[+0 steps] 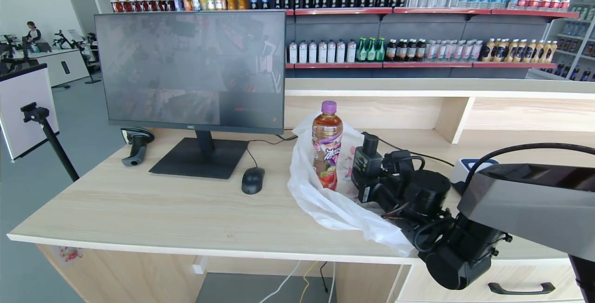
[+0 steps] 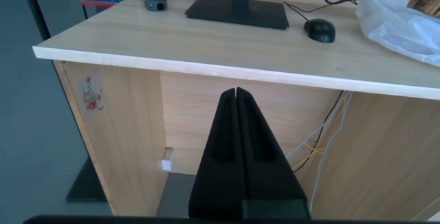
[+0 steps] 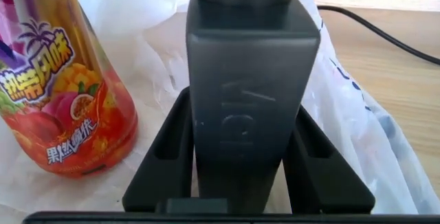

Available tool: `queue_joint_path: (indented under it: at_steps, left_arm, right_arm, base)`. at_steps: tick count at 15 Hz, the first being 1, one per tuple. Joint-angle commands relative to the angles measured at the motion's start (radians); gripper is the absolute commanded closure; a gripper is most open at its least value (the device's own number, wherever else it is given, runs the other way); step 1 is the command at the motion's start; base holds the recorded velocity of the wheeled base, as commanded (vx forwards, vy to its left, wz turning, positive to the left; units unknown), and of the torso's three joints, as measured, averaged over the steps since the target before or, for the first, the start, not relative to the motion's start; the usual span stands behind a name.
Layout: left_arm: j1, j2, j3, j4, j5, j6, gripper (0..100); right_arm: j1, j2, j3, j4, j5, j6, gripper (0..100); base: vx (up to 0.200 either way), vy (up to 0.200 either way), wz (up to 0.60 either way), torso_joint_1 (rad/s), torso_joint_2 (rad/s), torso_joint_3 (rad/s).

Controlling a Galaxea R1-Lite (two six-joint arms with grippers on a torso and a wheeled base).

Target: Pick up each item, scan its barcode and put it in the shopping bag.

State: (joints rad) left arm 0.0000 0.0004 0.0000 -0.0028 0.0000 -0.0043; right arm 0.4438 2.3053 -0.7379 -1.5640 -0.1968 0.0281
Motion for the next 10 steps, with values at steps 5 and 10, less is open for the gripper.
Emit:
queue_joint_path:
  at_steps: [5,10]
  left_arm:
    - [0.000,0.000,0.000,0.000,0.000,0.000,100]
    - [0.000,0.000,0.000,0.000,0.000,0.000,100]
  right_arm:
    - [0.013,-0.027,0.005,-0.007,0.000,0.006,0]
    - [0.012,-0.052,0.032,-0.007,0.000,0.009,0]
  base:
    - [0.000,0.000,0.00,0.000,0.00,0.000]
    - [0.000,0.000,0.00,0.000,0.00,0.000]
